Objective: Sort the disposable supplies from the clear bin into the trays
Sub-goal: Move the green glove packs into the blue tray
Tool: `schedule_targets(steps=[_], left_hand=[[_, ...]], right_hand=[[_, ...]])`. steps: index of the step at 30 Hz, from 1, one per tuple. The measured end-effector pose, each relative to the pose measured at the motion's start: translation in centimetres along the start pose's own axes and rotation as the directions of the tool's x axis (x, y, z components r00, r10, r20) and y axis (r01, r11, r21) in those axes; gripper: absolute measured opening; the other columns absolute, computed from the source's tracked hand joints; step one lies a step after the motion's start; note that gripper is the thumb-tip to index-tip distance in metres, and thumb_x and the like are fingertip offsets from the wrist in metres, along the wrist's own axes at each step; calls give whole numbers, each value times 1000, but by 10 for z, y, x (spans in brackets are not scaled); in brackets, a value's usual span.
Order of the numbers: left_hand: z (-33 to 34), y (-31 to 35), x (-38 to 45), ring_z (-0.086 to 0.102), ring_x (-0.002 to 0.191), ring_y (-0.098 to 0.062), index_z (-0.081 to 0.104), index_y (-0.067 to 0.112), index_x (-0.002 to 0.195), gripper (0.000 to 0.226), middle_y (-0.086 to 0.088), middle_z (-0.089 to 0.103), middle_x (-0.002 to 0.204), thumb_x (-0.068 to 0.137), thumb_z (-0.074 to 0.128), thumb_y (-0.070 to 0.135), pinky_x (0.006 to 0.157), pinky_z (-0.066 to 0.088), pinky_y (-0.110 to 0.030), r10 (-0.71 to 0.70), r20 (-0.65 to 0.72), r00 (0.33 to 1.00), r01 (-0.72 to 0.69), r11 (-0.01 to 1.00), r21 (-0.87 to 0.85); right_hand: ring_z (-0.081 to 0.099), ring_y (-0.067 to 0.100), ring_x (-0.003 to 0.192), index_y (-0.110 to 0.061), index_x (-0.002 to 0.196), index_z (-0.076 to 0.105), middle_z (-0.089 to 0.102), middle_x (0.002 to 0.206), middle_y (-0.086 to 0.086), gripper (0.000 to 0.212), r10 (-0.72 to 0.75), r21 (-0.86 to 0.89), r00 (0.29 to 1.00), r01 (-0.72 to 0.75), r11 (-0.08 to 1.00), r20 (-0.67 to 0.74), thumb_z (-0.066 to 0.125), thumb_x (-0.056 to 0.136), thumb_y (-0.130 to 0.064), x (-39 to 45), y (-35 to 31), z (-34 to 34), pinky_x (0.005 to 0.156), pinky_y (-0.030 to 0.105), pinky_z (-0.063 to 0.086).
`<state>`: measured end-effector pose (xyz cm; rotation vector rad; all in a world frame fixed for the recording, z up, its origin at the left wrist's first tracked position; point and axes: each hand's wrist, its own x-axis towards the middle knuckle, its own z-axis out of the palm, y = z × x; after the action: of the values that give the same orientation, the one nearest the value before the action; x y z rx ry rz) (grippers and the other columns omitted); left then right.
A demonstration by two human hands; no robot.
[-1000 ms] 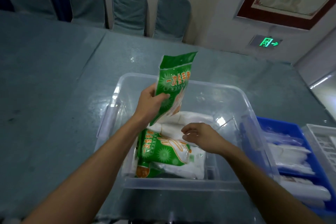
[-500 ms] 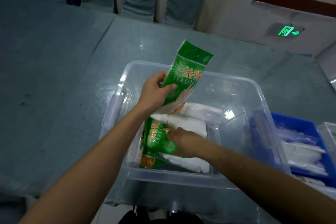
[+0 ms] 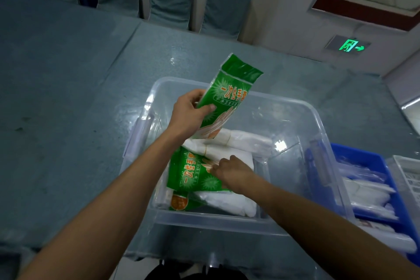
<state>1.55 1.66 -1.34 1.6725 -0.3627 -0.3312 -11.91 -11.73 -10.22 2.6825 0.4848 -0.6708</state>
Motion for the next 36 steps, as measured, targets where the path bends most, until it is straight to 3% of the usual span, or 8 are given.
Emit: schedule_targets(steps=[6,8,10,15,20,26,31,36], left_hand=[[-1,3,-1,72,96,-17,73,19,110,26,3,76,103,85,73,12,89,59,-46,-7,0,1000,7,1000,-8],[-1,2,-3,72,97,-17,73,20,111,26,4,76,104,85,73,13,89,59,-46,-6,2,1000,6,1000,-8],[0,1,-7,71,98,-18,73,18,111,26,3,76,105,86,73,12,89,58,-46,-8,7,1000,8,1000,-13],[0,5,-12,71,95,-19,74,19,108,24,1,75,101,86,72,12,87,59,-44,9,17,1000,-9,1000,18],[0,5,-9,70,94,-18,74,20,108,24,2,75,101,86,72,13,86,58,-39,24,30,999,-25,999,44],[-2,7,-7,69,97,-16,74,20,111,25,3,75,103,87,72,14,85,57,-36,10,3,1000,-10,999,33],[-4,9,-6,71,95,-17,74,19,109,24,3,75,101,86,72,12,86,59,-39,-3,2,1000,3,1000,19],[-7,10,-1,72,96,-21,74,20,108,26,0,76,101,83,74,10,88,59,-48,-8,-30,1000,7,1000,-22]], right_hand=[[65,30,54,-7,64,67,65,66,13,24,-14,23,999,15,1000,-29,82,48,3,-5,0,-20,52,29,41],[68,36,84,-8,95,69,68,97,16,19,16,128,1000,-16,992,-3,71,76,-3,-7,-1,-8,67,34,47],[61,34,110,-15,125,61,61,124,11,38,49,276,998,-61,959,47,68,88,-22,-11,0,2,86,39,49],[40,30,134,-25,154,24,33,157,8,98,6,257,994,-34,966,109,78,76,-49,-10,-1,9,103,42,41],[44,32,129,-23,154,26,37,154,11,94,-15,161,993,-5,987,120,80,78,-35,-3,-3,9,96,42,42],[53,28,121,-26,146,46,60,135,5,72,47,346,998,-61,936,47,77,82,-20,-4,2,10,93,37,43],[60,26,113,-27,140,55,66,129,7,70,244,669,970,-197,717,25,82,76,-27,-19,22,-15,90,31,48],[61,12,103,-28,132,63,70,122,-4,71,427,833,900,-168,527,-88,88,66,-17,-59,46,-36,85,24,46]])
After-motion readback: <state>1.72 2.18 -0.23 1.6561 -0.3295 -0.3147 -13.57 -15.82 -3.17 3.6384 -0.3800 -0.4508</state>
